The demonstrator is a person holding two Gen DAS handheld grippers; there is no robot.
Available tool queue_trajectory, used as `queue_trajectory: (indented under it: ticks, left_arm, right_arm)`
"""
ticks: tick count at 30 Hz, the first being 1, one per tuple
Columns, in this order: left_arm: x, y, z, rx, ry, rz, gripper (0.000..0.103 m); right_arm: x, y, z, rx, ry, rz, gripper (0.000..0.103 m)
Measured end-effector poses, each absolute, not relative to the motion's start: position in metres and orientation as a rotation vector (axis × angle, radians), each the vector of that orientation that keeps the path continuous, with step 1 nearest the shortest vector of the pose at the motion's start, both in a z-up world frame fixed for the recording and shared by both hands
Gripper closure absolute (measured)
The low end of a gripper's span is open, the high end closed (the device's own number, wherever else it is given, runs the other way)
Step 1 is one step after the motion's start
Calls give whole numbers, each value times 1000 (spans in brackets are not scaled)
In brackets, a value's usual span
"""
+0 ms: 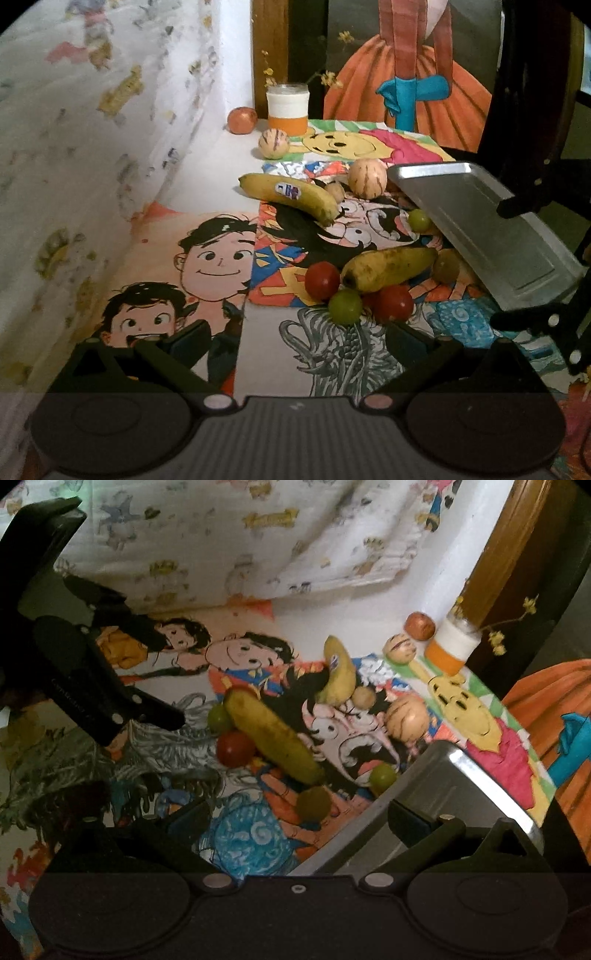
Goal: Organize fruits
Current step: 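Grasp a green grape with the left gripper while the right gripper grasps a small brown fruit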
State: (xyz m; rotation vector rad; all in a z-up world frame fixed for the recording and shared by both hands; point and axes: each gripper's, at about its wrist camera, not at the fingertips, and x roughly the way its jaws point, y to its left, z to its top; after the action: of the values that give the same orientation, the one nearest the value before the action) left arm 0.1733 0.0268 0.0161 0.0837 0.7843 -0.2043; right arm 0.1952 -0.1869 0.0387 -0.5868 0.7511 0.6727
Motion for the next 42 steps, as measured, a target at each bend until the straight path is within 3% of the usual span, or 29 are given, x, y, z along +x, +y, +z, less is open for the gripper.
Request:
queue_trajectory:
  ticks: [3, 14, 34, 38, 42]
  left_arm:
    - [179, 23, 12, 102, 789, -216, 2]
    - [190, 14, 1, 130, 777, -308, 36]
    - [205, -3, -2, 106, 822, -304, 68]
    - [205, -3, -2, 78, 828, -290, 77]
    - [204, -4, -2, 38, 829, -253, 77]
  right_arm:
    - [203, -191, 31, -572, 761, 645, 15]
    - [223, -201, 17, -469, 771, 655, 51]
    - [236, -203, 4, -353, 822, 655, 74]
    - [239, -207, 3, -299, 833, 643, 74]
    - [236, -208, 3, -274, 831, 625, 74]
